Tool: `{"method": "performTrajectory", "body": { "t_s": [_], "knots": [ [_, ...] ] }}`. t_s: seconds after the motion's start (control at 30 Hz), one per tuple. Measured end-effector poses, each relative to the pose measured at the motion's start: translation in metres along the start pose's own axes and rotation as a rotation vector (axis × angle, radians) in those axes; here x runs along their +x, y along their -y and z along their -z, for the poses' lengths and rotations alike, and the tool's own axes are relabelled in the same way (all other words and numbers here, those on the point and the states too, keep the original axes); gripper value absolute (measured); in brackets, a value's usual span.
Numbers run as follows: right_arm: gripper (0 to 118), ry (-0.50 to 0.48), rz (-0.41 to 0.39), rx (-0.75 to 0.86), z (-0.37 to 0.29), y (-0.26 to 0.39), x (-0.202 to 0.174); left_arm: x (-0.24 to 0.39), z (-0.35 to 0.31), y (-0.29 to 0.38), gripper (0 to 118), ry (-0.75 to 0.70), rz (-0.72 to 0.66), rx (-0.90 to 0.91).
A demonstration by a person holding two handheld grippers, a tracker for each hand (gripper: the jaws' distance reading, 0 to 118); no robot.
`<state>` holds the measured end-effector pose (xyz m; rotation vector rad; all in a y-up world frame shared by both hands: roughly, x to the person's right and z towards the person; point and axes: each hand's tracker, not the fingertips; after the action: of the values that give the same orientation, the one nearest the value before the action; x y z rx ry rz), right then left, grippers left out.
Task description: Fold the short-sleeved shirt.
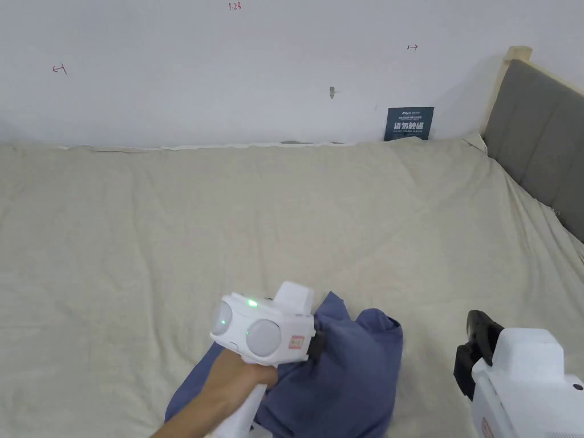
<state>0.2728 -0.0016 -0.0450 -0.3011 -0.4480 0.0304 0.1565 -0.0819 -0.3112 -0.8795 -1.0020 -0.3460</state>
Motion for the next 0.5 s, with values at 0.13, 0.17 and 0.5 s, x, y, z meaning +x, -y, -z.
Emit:
{"method": "performTrajectory", "body": {
  "t_s": [0.13, 0.17, 0.5],
  "knots": [
    [1, -0.018, 0.008, -0.028, 0.007, 0.005, -0.006, -0.008, 0.042, 0.031, 30, -0.098, -0.050, -0.109],
    [1, -0.023, 0.005, -0.031, 0.007, 0.005, -0.009, -0.011, 0.044, 0.035, 52, -0.085, -0.059, -0.107],
    [1, -0.039, -0.003, -0.007, 0.007, -0.008, -0.021, -0.014, -0.071, 0.025, 116, -0.164, -0.122, 0.358]
  ]
}}
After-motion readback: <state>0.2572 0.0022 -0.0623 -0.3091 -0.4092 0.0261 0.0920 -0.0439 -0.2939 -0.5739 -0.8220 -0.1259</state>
